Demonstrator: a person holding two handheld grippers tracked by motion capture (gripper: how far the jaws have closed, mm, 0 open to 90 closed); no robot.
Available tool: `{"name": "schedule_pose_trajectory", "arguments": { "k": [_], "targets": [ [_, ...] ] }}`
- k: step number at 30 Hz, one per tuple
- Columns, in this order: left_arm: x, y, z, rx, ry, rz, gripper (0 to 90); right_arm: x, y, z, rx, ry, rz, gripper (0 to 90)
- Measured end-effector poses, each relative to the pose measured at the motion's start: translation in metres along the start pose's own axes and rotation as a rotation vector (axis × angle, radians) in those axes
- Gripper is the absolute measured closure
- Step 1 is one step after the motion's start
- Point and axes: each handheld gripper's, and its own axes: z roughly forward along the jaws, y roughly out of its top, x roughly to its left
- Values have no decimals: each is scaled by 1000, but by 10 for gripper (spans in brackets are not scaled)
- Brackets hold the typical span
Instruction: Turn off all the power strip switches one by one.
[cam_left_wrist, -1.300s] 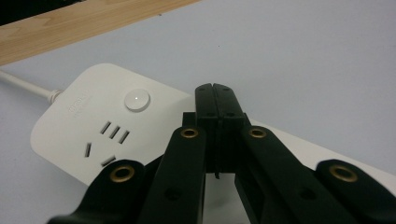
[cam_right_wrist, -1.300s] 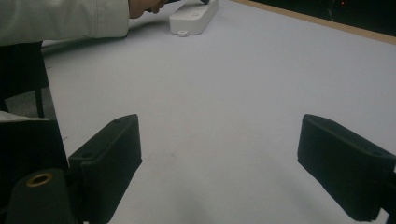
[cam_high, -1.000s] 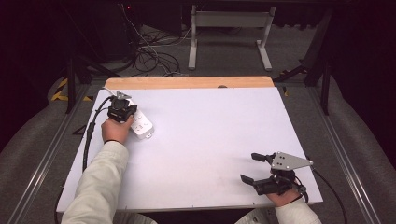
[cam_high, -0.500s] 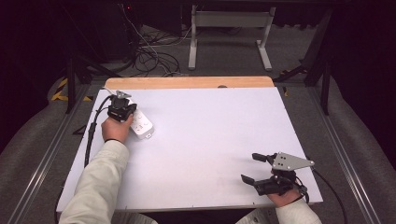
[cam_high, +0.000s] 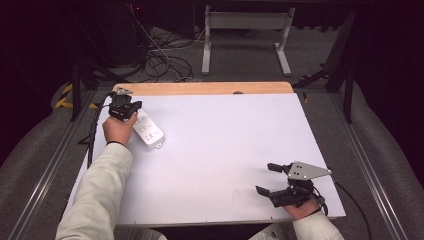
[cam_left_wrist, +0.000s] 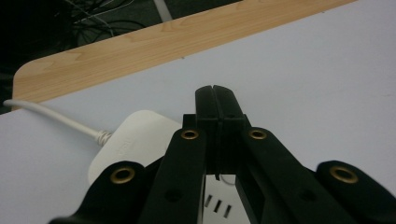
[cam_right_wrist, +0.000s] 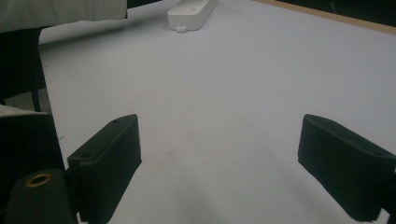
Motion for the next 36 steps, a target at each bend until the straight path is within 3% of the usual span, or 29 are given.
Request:
{"name": "schedule_pose_trajectory", "arguments": {
  "k": [11, 24, 30, 36],
  "targets": [
    [11, -8, 16, 47, 30, -50, 900, -1, 0, 1, 5, 1, 6, 134],
    [10, -11, 24, 65, 62, -55, 900, -2, -1, 1, 3, 6, 10, 133],
    [9, -13, 25, 67, 66, -48, 900, -1, -1, 2, 5, 7, 10, 132],
    [7, -14, 27, 55, 33, -45, 900, -1, -1, 1, 3, 5, 11, 132]
  ]
}}
